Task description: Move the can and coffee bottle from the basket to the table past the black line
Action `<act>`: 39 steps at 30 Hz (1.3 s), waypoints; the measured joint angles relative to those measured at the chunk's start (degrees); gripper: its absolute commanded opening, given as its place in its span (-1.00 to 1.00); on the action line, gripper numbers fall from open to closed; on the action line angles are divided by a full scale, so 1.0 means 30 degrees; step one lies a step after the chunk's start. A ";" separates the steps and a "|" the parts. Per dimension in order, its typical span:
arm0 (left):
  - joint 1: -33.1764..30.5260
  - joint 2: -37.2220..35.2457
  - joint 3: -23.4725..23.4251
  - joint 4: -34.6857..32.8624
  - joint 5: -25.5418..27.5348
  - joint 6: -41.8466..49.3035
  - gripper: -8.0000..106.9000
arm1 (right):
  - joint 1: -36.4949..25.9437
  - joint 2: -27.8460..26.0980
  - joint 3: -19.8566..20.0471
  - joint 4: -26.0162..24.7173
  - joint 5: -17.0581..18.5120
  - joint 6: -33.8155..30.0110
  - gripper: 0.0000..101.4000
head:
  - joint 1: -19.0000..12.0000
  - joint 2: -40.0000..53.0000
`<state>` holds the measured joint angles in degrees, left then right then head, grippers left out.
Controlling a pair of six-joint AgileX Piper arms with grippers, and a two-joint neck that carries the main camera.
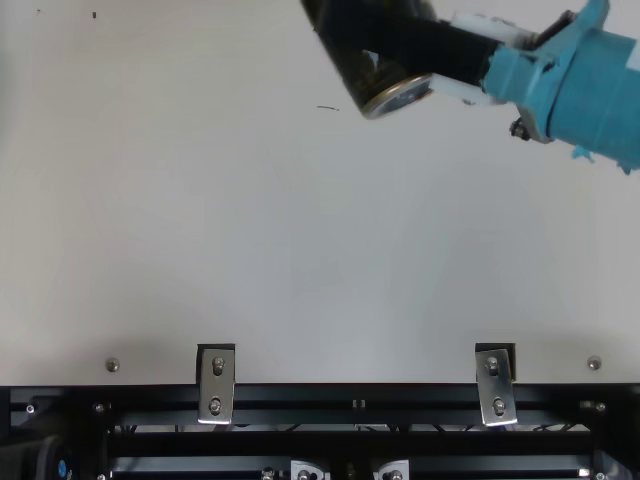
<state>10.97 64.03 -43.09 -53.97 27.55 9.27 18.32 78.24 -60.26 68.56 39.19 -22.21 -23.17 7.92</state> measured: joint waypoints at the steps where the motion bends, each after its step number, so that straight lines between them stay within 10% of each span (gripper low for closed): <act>1: 0.0000 0.0000 0.0000 0.0000 -0.0009 0.0000 0.71 | 0.0218 -0.0262 0.0182 0.0057 -0.0652 -0.0400 -1.00 | 0.0098 -0.0098; 11: 0.0000 0.0000 0.0000 0.0000 -0.0009 0.0000 0.71 | 0.2651 -0.1912 0.1821 0.1917 -0.6027 -0.4550 -1.00 | 0.0000 0.0000; 22: 0.0000 0.0000 0.0000 0.0000 -0.0009 0.0000 0.71 | 0.2871 -0.1915 0.1793 0.2285 -0.6736 -0.4751 -1.00 | 0.0000 -0.0098; 39: 0.0000 0.0000 0.0000 0.0000 -0.0009 0.0000 0.71 | 0.5396 -0.0511 0.2799 -0.2850 -1.1799 -0.4967 -1.00 | 0.0098 0.0000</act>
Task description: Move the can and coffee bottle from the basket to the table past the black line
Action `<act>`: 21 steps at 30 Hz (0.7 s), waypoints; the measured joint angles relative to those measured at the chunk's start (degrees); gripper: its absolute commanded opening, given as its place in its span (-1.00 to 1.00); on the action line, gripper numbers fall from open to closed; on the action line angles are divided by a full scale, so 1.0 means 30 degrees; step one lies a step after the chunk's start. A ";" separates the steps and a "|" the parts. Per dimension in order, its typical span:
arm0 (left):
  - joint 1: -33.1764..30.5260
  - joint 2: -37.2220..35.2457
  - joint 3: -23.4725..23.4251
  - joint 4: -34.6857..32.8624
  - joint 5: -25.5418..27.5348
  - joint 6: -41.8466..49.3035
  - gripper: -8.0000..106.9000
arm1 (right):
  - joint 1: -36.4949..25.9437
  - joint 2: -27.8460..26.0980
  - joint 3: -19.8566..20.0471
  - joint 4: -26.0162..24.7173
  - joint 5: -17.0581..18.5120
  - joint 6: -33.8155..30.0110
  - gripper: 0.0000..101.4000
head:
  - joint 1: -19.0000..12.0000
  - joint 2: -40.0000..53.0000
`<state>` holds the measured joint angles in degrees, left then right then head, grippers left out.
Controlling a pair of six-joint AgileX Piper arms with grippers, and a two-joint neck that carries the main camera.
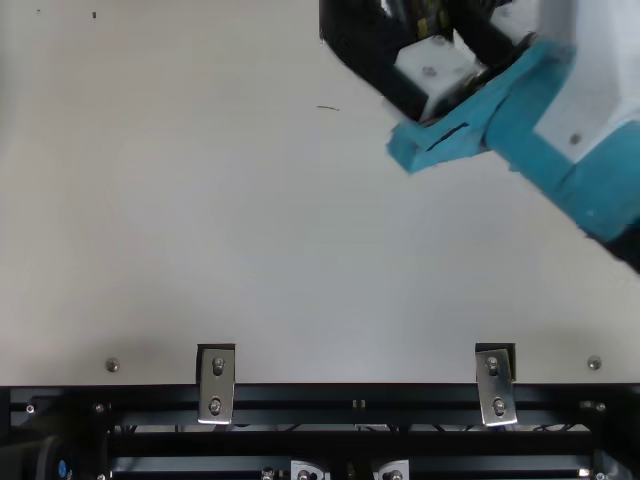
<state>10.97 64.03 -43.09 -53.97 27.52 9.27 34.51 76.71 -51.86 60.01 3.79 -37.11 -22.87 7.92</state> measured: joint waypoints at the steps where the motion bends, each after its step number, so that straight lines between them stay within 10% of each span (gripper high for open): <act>1: 0.0000 0.0000 0.0000 0.0000 0.0000 0.0000 0.71 | 0.0164 0.0098 0.0163 -0.0328 -0.0306 -0.0034 -1.00 | 0.0000 -0.0098; 21: 0.0000 0.0000 0.0000 0.0000 0.0000 0.0000 0.71 | 0.0276 0.4401 0.0548 -0.6297 -0.3737 0.0148 -1.00 | -0.0098 -0.0098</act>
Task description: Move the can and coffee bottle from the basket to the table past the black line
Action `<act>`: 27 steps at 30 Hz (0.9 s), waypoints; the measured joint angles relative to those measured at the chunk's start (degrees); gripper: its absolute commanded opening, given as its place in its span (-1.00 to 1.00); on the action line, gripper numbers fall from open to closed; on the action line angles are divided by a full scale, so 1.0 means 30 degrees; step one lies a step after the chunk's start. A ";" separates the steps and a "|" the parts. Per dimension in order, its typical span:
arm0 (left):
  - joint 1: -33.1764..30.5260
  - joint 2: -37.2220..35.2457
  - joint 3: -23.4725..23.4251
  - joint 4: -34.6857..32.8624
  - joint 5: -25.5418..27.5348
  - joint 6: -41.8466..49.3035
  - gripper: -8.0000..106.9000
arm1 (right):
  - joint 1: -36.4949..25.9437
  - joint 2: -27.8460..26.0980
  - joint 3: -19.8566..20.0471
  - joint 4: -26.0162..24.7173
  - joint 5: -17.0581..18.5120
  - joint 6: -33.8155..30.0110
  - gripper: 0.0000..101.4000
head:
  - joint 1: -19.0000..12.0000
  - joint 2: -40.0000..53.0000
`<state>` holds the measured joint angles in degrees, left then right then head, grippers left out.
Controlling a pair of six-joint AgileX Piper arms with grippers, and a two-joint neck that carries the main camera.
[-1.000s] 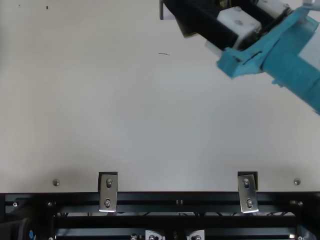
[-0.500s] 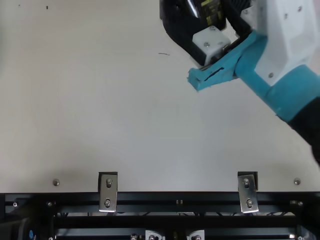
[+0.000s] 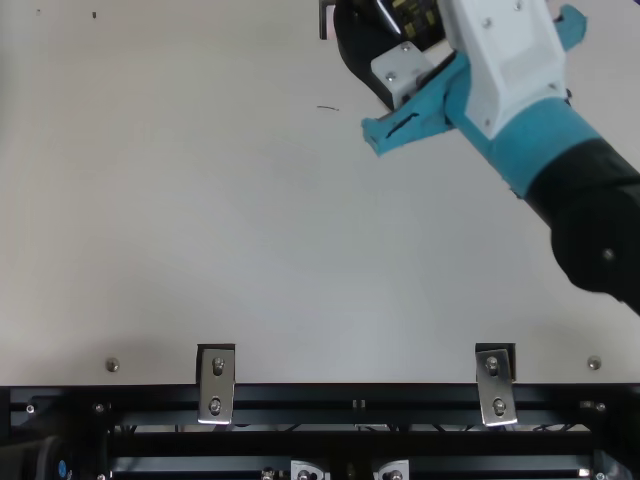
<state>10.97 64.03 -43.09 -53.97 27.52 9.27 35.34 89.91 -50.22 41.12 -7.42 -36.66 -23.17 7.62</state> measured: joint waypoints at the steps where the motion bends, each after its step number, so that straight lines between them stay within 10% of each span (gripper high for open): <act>1: 0.0000 0.0000 0.0000 0.0000 0.0000 0.0000 0.71 | -0.0045 0.0273 -0.0119 -0.0159 -0.0022 0.0000 -1.00 | 0.0000 0.0098; 27: 0.0000 0.0000 0.0000 0.0000 0.0000 0.0000 0.71 | -0.2047 0.4950 -0.3147 0.1848 -0.0969 -0.3646 -1.00 | 0.0000 0.0000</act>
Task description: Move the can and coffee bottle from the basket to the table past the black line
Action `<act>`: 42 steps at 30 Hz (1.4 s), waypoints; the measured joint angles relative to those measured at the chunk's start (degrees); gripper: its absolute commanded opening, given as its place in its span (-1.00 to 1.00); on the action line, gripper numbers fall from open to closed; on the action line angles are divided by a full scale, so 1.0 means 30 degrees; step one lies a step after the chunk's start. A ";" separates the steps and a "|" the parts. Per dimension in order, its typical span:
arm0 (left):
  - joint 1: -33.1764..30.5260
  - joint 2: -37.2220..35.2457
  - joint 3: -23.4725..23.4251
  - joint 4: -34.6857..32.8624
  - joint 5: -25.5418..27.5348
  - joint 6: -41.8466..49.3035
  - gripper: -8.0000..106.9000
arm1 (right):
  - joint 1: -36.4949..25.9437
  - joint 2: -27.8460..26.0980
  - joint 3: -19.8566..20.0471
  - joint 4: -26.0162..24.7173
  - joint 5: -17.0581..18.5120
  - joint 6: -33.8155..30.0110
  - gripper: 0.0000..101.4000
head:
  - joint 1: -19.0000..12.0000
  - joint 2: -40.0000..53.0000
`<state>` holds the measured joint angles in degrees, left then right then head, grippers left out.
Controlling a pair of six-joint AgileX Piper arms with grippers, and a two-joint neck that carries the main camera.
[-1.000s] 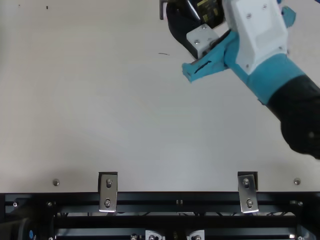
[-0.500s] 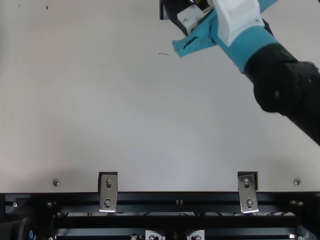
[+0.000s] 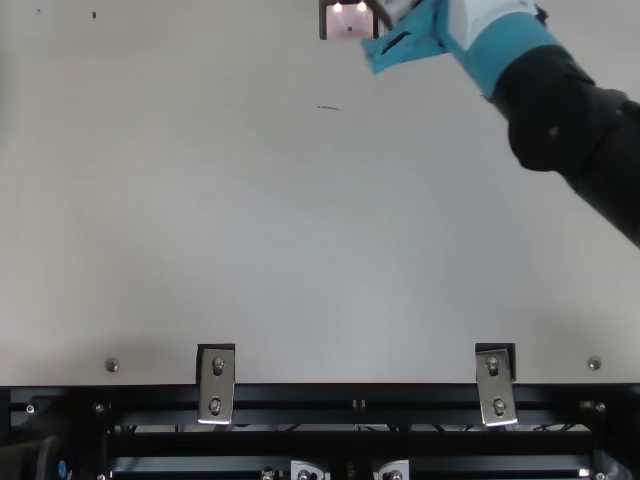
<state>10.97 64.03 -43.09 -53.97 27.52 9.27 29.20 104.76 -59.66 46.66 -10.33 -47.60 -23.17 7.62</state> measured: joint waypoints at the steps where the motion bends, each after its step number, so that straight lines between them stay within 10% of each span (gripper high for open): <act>1: 0.0000 0.0000 0.0000 0.0000 0.0000 0.0000 0.71 | -0.0154 -0.0107 0.0149 0.0218 -0.0039 -0.0254 -1.00 | 0.0000 0.0098; 19: 0.0000 0.0000 0.0000 0.0000 0.0000 0.0000 0.71 | -0.5344 -0.3534 0.3410 0.2562 -0.0122 -0.3739 -1.00 | 0.0000 -0.1662; 42: 0.0000 0.0000 0.0000 0.0000 0.0000 0.0000 0.71 | -1.3357 -0.7495 0.5993 -0.2845 0.2672 -0.0525 -1.00 | 0.0000 -1.3294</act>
<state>10.97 64.03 -43.09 -53.97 27.52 9.27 -10.88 82.28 -41.68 38.12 -2.31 -49.18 -23.17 -32.26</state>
